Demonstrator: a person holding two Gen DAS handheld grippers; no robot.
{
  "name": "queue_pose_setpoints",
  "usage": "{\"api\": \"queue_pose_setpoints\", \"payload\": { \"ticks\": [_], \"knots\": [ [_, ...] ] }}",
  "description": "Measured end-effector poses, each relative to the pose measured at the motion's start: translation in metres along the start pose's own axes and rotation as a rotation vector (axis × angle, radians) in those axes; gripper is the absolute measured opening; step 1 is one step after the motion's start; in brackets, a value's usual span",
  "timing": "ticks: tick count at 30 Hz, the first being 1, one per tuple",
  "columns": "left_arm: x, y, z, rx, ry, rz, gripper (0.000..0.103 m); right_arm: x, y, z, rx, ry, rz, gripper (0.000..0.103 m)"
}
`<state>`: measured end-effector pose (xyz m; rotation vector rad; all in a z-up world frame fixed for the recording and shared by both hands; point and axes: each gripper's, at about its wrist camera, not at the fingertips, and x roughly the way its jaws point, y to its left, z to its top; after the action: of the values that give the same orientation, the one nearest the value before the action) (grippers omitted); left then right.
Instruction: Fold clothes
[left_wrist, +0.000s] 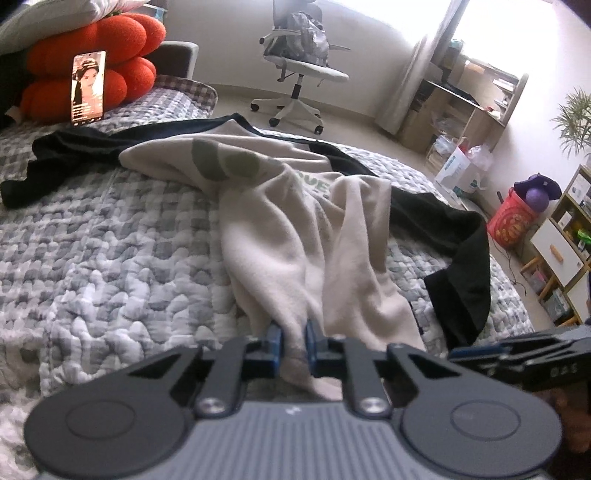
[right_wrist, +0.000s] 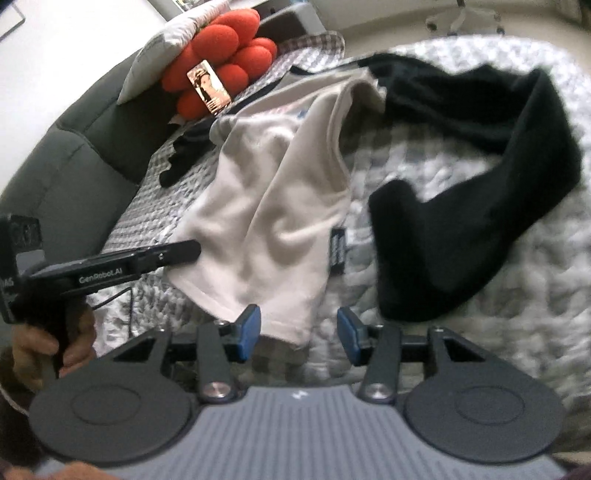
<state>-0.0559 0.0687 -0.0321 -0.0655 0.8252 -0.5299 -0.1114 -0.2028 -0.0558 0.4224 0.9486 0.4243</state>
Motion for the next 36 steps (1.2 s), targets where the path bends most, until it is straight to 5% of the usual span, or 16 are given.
{"api": "queue_pose_setpoints", "payload": {
  "ticks": [2,4,5,8,10,12,16,27,36],
  "knots": [
    [0.000,-0.001,0.001,-0.001,-0.001,-0.004,0.014,0.008,0.001,-0.003,0.010,0.017,0.016,0.047],
    [-0.001,-0.001,0.002,0.000,-0.004,-0.007,0.014,0.015,0.006,-0.004,0.005,0.021,0.015,0.020],
    [-0.001,-0.002,0.002,0.001,-0.005,-0.008,0.014,0.014,0.008,-0.004,0.002,0.007,0.009,0.016],
    [-0.003,-0.003,0.001,0.017,-0.010,-0.007,0.019,0.000,0.014,0.001,0.000,-0.065,0.037,0.011],
    [-0.005,-0.003,-0.001,0.027,-0.017,-0.005,0.029,-0.017,0.018,0.008,-0.001,-0.121,0.056,0.011],
    [-0.008,-0.002,-0.002,0.032,-0.027,-0.003,0.050,-0.035,0.021,0.016,-0.017,-0.178,0.047,0.011],
    [-0.012,0.005,-0.003,0.014,-0.056,-0.009,0.067,-0.067,0.020,0.032,-0.037,-0.281,0.019,0.011],
    [0.005,0.002,-0.007,0.030,-0.041,0.020,0.069,-0.103,-0.052,0.059,0.123,-0.416,-0.134,0.010],
    [0.034,0.002,0.002,-0.041,-0.071,0.033,0.057,-0.086,-0.105,0.053,0.224,-0.387,-0.268,0.010]
  ]
}}
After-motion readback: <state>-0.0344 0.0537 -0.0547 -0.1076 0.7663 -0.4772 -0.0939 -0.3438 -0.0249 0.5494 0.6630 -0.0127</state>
